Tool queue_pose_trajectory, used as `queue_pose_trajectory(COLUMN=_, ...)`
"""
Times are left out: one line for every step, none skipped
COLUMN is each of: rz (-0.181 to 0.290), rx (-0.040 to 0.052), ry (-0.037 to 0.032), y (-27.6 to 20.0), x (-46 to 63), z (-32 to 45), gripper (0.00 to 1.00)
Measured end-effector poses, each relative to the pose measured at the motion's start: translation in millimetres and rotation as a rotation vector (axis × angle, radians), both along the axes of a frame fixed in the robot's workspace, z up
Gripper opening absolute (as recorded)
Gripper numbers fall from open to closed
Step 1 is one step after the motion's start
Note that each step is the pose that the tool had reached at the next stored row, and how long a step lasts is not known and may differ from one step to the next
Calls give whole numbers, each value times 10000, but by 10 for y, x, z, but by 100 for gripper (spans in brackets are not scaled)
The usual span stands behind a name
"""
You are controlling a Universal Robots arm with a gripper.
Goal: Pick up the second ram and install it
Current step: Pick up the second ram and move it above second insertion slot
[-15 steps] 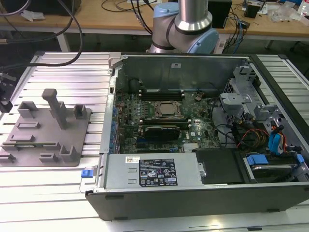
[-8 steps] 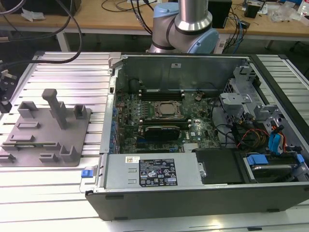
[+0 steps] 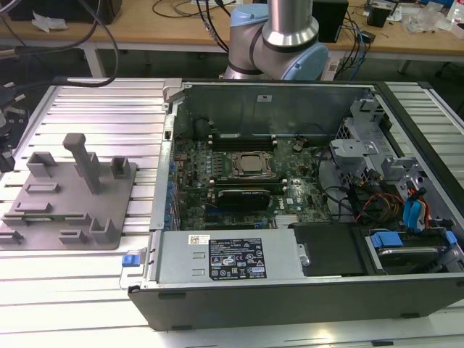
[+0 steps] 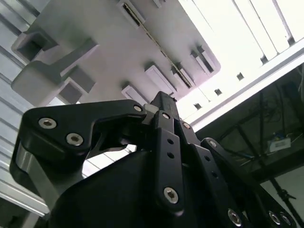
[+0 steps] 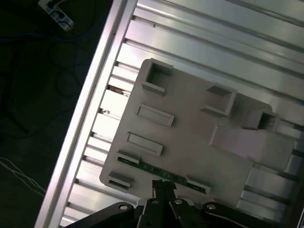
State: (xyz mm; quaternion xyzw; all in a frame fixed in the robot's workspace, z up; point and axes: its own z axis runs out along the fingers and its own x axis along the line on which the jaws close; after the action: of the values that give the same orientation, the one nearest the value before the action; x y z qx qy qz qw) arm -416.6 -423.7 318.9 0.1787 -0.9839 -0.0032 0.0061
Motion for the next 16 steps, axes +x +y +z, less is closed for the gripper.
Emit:
queue_pose_trajectory(rz=157, rx=-15, ry=-1, y=0, x=0, z=0, gripper=8)
queue_pose_trajectory(rz=462, rx=-43, ry=1, y=0, x=0, z=0, gripper=8)
queue_pose_trajectory(rz=771, rx=-60, ry=0, y=0, x=0, z=0, gripper=8)
queue_pose_trajectory(rz=1036, rx=-73, ry=-1, y=0, x=0, z=0, gripper=8)
queue_pose_trajectory(rz=1213, rx=-83, ry=-1, y=0, x=0, z=0, gripper=8)
queue_pose_trajectory(rz=1476, rx=-95, ry=-1, y=0, x=0, z=0, gripper=8)
queue_pose_trajectory(rz=1692, rx=-104, ry=-2, y=0, x=0, z=-1, gripper=8)
queue_pose_trajectory(rz=1871, rx=-111, ry=-2, y=0, x=0, z=0, gripper=8)
queue_pose_trajectory(rz=2170, rx=-121, ry=-3, y=0, x=0, z=-1, gripper=8)
queue_pose_trajectory(rz=2482, rx=-129, ry=-4, y=0, x=0, z=-2, gripper=8)
queue_pose_trajectory(rz=2656, rx=-134, ry=-4, y=0, x=0, z=-1, gripper=8)
queue_pose_trajectory(rz=2844, rx=-140, ry=-5, y=0, x=0, z=-2, gripper=8)
queue_pose_trajectory(rz=3215, rx=-151, ry=-7, y=0, x=0, z=-3, gripper=8)
queue_pose_trajectory(rz=3533, rx=-161, ry=-7, y=0, x=0, z=-3, gripper=8)
queue_pose_trajectory(rz=3760, rx=-165, ry=-8, y=0, x=0, z=-3, gripper=8)
queue_pose_trajectory(rz=3958, rx=-167, ry=-8, y=0, x=0, z=-3, gripper=8)
